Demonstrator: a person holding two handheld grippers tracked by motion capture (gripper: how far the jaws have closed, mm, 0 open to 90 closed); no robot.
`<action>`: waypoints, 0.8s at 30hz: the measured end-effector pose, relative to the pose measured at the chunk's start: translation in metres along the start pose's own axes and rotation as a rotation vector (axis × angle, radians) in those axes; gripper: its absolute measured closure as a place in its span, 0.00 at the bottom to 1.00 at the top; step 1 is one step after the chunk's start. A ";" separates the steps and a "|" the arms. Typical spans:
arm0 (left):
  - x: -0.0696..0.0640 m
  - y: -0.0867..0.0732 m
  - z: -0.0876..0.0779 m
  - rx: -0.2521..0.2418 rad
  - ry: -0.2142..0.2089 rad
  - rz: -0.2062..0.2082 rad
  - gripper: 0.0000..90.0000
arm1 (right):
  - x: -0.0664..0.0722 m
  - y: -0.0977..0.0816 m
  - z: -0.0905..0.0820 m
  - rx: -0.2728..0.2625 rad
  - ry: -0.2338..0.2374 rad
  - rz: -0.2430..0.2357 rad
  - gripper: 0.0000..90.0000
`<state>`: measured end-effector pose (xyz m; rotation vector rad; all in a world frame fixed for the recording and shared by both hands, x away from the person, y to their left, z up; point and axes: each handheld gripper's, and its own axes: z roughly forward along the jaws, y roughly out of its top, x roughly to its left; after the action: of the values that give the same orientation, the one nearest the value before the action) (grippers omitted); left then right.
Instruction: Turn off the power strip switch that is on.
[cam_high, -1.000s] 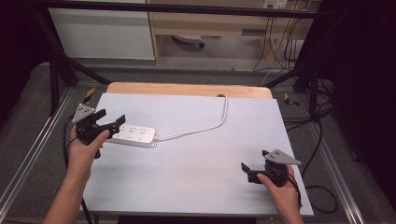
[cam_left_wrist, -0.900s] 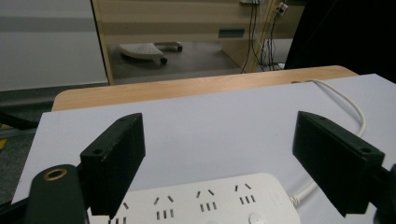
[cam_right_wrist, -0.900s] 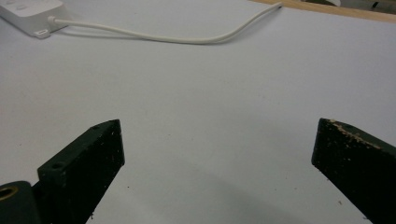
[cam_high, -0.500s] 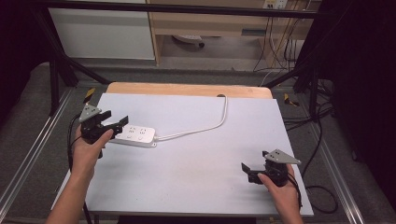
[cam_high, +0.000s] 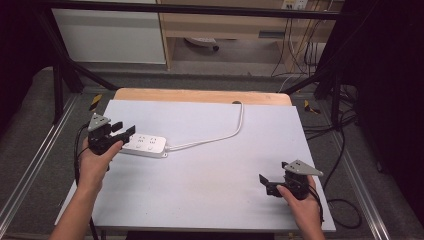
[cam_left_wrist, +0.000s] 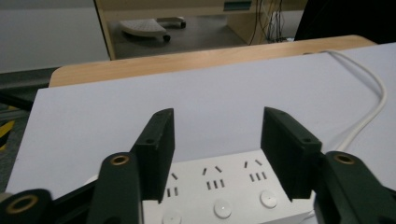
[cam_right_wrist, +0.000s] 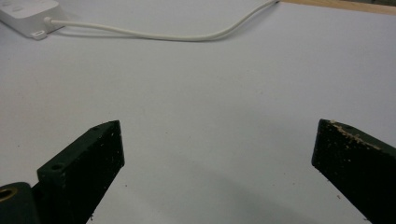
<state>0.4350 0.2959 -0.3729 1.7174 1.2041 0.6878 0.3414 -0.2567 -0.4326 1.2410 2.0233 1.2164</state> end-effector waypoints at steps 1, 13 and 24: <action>0.001 -0.001 0.001 0.006 -0.004 -0.001 0.57 | 0.000 0.000 0.000 0.001 0.000 0.001 0.03; 0.007 -0.010 0.007 0.045 -0.031 0.003 0.92 | 0.000 0.000 0.000 -0.001 0.006 0.006 0.03; 0.009 -0.019 0.014 0.085 -0.066 -0.014 1.00 | 0.000 0.001 0.000 0.000 0.013 0.006 0.03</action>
<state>0.4420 0.3015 -0.3966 1.7866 1.2128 0.5742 0.3414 -0.2564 -0.4318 1.2434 2.0304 1.2300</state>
